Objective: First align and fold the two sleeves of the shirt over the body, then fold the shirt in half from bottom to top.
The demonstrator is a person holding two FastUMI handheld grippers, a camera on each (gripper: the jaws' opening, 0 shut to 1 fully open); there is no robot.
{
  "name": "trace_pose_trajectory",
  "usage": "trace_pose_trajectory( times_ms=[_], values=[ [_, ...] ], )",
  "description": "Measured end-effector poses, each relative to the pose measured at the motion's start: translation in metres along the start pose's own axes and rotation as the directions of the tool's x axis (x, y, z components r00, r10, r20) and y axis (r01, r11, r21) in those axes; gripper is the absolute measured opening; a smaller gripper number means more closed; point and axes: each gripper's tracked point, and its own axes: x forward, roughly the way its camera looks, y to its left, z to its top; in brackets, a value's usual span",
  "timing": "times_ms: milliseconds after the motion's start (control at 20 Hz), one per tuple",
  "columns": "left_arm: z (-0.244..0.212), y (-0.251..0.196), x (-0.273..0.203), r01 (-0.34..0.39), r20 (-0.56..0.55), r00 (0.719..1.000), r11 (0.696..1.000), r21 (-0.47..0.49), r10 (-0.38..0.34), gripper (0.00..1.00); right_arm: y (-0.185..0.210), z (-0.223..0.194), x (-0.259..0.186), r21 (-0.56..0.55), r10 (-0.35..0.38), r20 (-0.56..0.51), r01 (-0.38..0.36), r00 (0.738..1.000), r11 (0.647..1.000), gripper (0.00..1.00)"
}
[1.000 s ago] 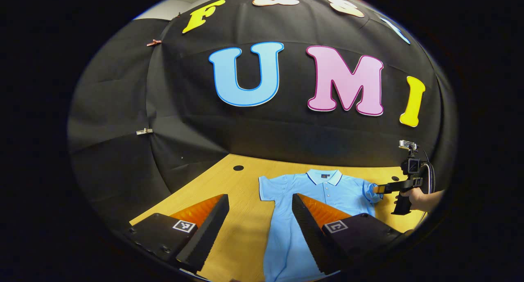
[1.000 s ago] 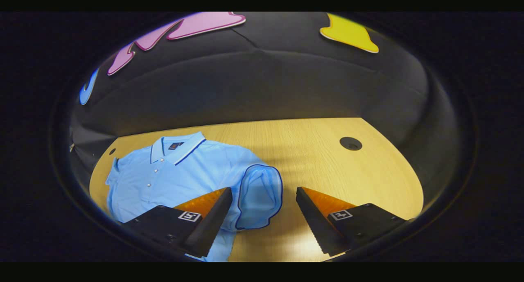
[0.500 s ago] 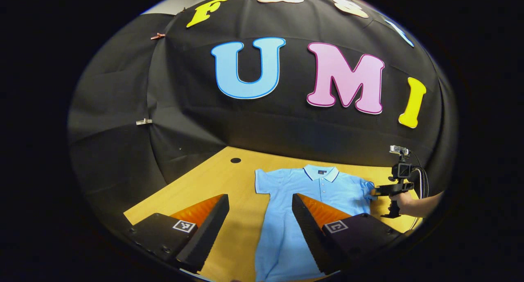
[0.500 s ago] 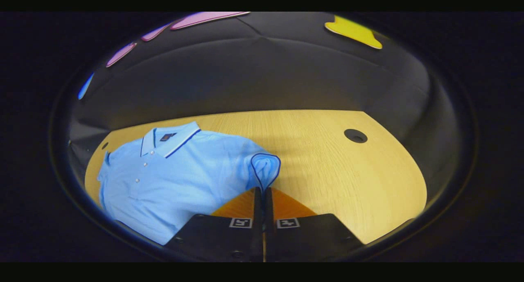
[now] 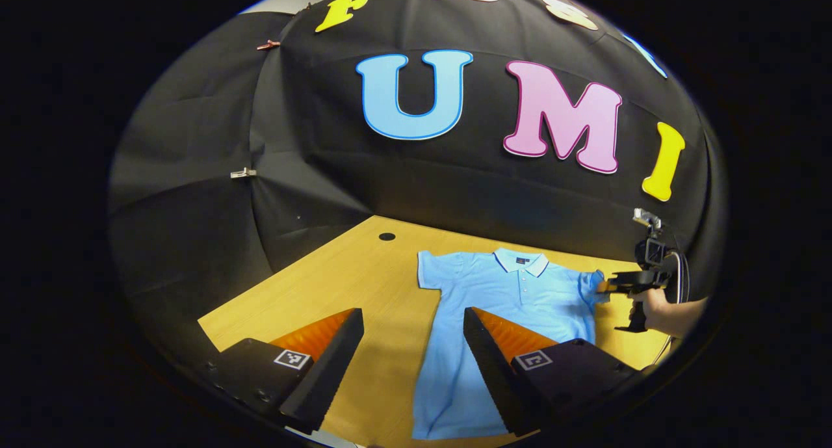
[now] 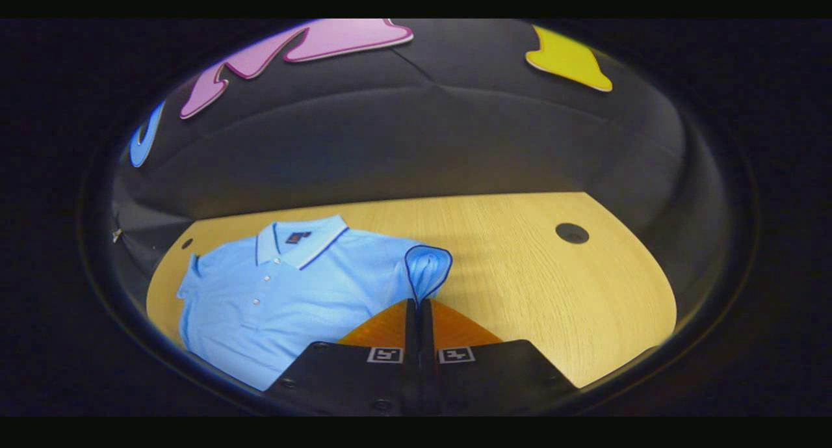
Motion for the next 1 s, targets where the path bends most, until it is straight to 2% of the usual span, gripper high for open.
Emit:
trace_pose_trajectory(
  times_ms=[100,150,200,250,350,450,500,550,650,750,800,900,1000],
  values=[
    [0.001,0.002,-0.002,-0.005,0.016,1.000,0.999,0.051,0.004,0.99,0.017,0.013,-0.004,-0.059,0.023,0.021,-0.021,1.000,0.998,0.10],
    [0.001,0.001,-0.003,0.003,0.021,1.000,0.998,0.056,-0.004,0.98,0.031,0.016,-0.005,-0.090,0.040,0.025,-0.037,0.999,0.995,0.05],
    [0.000,0.000,-0.005,0.009,0.022,1.000,0.999,0.051,-0.010,0.98,0.045,0.019,-0.005,-0.121,0.058,0.030,-0.054,0.998,0.991,0.05],
    [-0.001,0.000,-0.006,0.012,0.020,1.000,0.999,0.041,-0.013,0.98,0.059,0.019,-0.007,-0.149,0.076,0.032,-0.070,0.997,0.986,0.10],
    [0.004,0.001,-0.008,-0.002,0.033,0.999,0.999,0.045,0.000,0.98,0.091,0.016,-0.009,-0.195,0.122,0.025,-0.115,0.992,0.974,0.10],
    [0.008,-0.003,-0.010,0.013,0.048,0.999,0.998,0.060,-0.016,0.98,0.121,0.005,-0.009,-0.249,0.164,0.004,-0.158,0.987,0.956,0.00],
    [0.008,-0.003,-0.011,0.017,0.048,0.999,0.998,0.065,-0.020,0.98,0.134,-0.002,-0.009,-0.274,0.181,-0.011,-0.177,0.983,0.945,0.05],
    [0.008,-0.001,-0.010,0.016,0.047,0.999,0.998,0.068,-0.020,0.98,0.150,-0.012,-0.007,-0.298,0.198,-0.027,-0.197,0.980,0.934,0.05],
    [0.008,0.003,-0.013,-0.013,0.052,0.999,0.997,0.073,0.009,0.94,0.175,-0.028,-0.005,-0.346,0.224,-0.050,-0.227,0.973,0.910,0.05],
    [0.014,0.007,-0.019,-0.041,0.071,0.997,0.995,0.091,0.034,0.97,0.200,-0.044,-0.006,-0.365,0.274,-0.075,-0.282,0.959,0.888,0.01],
    [0.013,0.003,-0.020,-0.032,0.066,0.997,0.994,0.100,0.025,0.97,0.211,-0.052,-0.008,-0.363,0.306,-0.091,-0.318,0.948,0.876,0.12],
    [0.011,0.003,-0.020,-0.032,0.064,0.998,0.994,0.100,0.026,0.97,0.227,-0.068,-0.016,-0.339,0.359,-0.138,-0.384,0.923,0.859,0.19],
    [0.014,0.003,-0.012,-0.021,0.071,0.997,0.997,0.072,0.016,0.99,0.237,-0.074,-0.025,-0.306,0.399,-0.143,-0.424,0.906,0.853,0.57]
  ],
)
